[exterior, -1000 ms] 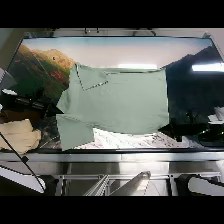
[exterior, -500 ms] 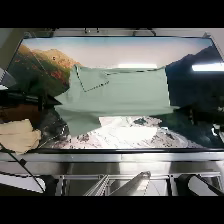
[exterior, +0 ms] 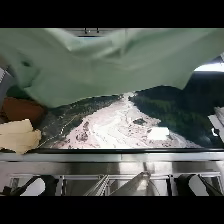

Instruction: Fold the shirts.

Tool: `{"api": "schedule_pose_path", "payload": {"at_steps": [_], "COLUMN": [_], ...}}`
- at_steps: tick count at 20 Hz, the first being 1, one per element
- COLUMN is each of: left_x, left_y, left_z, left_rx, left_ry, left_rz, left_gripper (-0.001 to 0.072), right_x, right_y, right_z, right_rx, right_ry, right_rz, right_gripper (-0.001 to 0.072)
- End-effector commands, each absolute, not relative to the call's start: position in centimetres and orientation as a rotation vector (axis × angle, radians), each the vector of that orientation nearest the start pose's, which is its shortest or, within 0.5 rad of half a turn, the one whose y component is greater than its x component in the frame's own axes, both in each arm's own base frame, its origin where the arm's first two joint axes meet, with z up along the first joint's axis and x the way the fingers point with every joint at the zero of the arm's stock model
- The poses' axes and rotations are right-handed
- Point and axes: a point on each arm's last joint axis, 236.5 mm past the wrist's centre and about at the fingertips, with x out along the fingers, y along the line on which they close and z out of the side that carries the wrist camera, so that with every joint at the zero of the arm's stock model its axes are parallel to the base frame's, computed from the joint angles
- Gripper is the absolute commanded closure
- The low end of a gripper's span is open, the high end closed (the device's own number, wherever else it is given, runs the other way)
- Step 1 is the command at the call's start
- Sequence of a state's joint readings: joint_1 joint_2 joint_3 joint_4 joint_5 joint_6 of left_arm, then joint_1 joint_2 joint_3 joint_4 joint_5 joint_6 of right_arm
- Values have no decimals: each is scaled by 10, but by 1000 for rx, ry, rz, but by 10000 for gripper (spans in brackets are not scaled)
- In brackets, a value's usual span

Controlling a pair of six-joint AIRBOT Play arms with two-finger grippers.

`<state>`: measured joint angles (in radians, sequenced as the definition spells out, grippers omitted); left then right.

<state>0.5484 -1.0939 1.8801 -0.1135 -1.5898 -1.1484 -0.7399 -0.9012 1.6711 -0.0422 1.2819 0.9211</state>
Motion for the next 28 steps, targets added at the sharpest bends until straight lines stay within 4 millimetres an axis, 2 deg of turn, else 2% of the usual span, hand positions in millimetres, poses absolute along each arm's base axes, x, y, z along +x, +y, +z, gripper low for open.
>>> {"api": "schedule_pose_path", "payload": {"at_steps": [1,2,4,5,6,7,9,12,14,16,18,20,21,23,26,28], "left_x": [191,192,188,198,218,241,280,342,383,426,462,501,523,557,590,595], "left_y": [-137,-129,-116,-104,-89,-74,-60,-66,-77,-83,-83,-80,-75,-77,-84,-76], "left_z": [563,555,556,546,520,483,408,292,213,136,69,19,0,-21,-23,-28], "left_rx": [-194,-207,-291,-338,-384,-415,-469,-548,-577,-661,-700,-720,-731,-764,-770,-805], "left_ry": [-52,-12,-40,-30,38,134,313,572,746,904,1021,1074,1081,1100,1072,1060], "left_rz": [-893,-862,-941,-931,-874,-805,-734,-711,-713,-722,-733,-741,-734,-733,-731,-678], "left_gripper": [678,678,678,678,678,678,678,678,678,678,679,685,686,686,685,685], "right_x": [249,254,270,277,286,298,326,385,417,446,473,502,519,548,579,587], "right_y": [50,42,20,13,5,-1,-1,-10,-18,-27,-37,-40,-39,-33,-26,-21], "right_z": [567,561,525,507,491,473,423,311,222,141,71,22,7,-12,-17,-14], "right_rx": [44,73,137,144,157,179,246,351,409,465,491,567,630,751,869,893], "right_ry": [-219,-176,-20,51,106,157,279,484,631,743,835,834,801,739,680,674], "right_rz": [412,364,279,260,245,244,301,284,230,201,181,194,207,257,335,396], "right_gripper": [689,689,689,691,691,691,691,691,691,691,691,691,691,691,691,691]}}
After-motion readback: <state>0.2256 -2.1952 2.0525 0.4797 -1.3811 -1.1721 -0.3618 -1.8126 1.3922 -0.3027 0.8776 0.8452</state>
